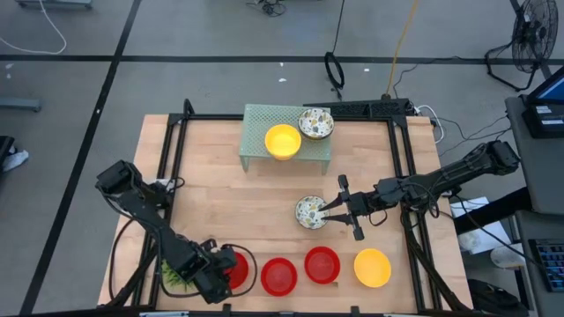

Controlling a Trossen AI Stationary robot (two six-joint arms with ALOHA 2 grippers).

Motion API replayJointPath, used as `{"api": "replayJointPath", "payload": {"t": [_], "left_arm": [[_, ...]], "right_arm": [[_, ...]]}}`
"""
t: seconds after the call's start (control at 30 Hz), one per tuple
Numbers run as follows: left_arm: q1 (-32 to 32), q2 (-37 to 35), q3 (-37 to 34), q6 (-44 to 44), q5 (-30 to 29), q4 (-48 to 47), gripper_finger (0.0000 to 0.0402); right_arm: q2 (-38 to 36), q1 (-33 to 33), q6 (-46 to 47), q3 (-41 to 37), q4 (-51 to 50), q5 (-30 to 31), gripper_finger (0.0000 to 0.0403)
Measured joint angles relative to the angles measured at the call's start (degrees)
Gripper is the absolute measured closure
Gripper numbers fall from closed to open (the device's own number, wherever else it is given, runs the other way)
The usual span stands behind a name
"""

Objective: Pick & Place Mini bowls
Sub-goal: Put the red bowl on the shelf

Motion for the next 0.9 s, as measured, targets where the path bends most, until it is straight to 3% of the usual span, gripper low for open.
{"api": "replayJointPath", "payload": {"t": [0.5,0.7,0.9], "left_arm": [[3.96,0.00,0.00,14.60,-2.22,-0.48,0.0242],[6.58,0.00,0.02,21.59,-8.11,-4.06,0.0242],[8.37,0.00,0.02,22.36,-4.58,-9.09,0.0242]], "right_arm": [[0.00,0.01,0.02,0.00,0.00,-0.02,0.0314],[0.00,-0.01,0.01,0.00,0.00,-0.02,0.0314],[0.00,0.00,0.00,0.00,0.01,-0.02,0.0314]]}}
